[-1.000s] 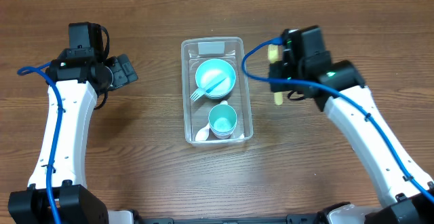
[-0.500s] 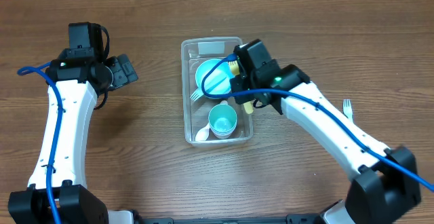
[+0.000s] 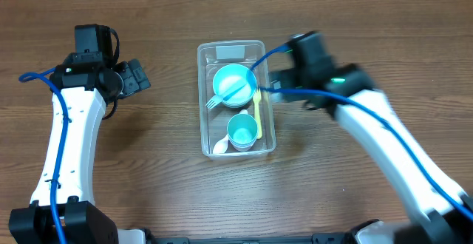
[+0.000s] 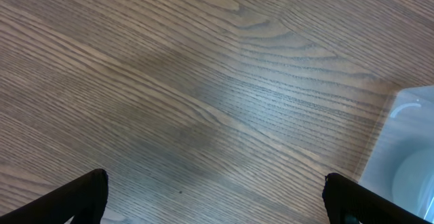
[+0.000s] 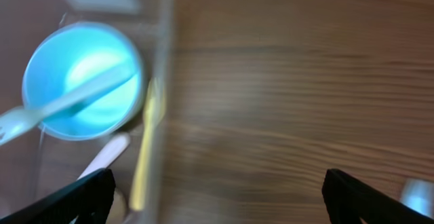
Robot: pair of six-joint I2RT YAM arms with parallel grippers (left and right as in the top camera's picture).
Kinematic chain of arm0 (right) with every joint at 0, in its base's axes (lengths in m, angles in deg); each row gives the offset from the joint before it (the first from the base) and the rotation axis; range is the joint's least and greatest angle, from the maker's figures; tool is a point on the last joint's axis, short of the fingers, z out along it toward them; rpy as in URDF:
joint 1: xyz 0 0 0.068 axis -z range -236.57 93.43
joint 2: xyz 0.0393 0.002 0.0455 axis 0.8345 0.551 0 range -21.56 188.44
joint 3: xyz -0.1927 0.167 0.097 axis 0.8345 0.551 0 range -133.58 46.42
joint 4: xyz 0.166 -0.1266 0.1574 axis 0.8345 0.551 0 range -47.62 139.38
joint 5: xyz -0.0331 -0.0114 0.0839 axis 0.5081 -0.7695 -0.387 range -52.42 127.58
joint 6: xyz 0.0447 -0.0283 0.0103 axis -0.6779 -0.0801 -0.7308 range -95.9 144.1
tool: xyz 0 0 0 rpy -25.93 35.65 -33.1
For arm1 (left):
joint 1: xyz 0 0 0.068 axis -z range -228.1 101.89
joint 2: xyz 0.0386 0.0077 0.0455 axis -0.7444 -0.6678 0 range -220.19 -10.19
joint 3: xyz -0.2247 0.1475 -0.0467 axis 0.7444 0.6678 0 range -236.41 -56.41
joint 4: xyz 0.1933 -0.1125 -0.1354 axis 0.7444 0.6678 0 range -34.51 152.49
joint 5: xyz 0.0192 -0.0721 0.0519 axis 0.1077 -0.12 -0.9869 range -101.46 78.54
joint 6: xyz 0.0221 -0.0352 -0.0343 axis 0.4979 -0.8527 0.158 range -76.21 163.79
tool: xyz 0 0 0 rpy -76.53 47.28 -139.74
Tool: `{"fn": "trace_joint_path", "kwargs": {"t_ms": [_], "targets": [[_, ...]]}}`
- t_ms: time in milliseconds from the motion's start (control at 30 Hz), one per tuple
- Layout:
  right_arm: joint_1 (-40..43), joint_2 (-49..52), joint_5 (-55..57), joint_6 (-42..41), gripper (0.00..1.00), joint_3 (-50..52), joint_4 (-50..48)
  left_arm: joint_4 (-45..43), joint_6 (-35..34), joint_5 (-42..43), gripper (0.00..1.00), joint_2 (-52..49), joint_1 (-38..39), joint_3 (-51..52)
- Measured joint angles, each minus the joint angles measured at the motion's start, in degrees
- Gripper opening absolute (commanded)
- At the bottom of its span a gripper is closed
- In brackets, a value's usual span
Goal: Pack container
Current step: 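Carry the yellow fork into the container's right side, release, then move the right gripper back to the light-blue fork and grasp it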
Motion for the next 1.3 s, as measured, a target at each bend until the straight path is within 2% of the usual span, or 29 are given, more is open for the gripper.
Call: {"fn": "trace_joint_path", "kwargs": {"t_ms": [167,300,433,500,633,867,1033,1200,1300], "targets": [[14.64,-9.11,1.75,-2.62,1.00,-1.64,10.67,0.02,0.00,0.00,1.00,0.00,0.00,0.00],[27.74,-8.15,2.58,-3.19,1.00,-0.98,16.79,0.02,0.00,0.00,1.00,0.00,0.00,0.00],[35.12,-7.30,2.47,-3.34,1.00,4.74,17.99,0.00,0.00,0.00,1.00,0.00,0.00,0.00],[36.57,-7.15,2.05,-3.43,1.00,8.13,16.35,0.02,0.00,0.02,1.00,0.00,0.00,0.00],[37.97,-6.99,1.11,-2.97,1.00,17.33,6.82,0.02,0.00,0.00,1.00,0.00,0.00,0.00],[41.20,-6.67,1.14,2.23,1.00,29.35,-6.75,0.00,0.00,0.02,1.00,0.00,0.00,0.00],[41.81,-4.63,0.15,6.84,1.00,30.56,-11.82,0.00,0.00,0.00,1.00,0.00,0.00,0.00],[41.86,4.98,-1.64,13.46,1.00,30.60,-14.19,0.00,0.00,0.00,1.00,0.00,0.00,0.00],[41.92,7.17,-2.29,15.39,1.00,30.25,-15.63,0.02,0.00,0.00,1.00,0.00,0.00,0.00]]}}
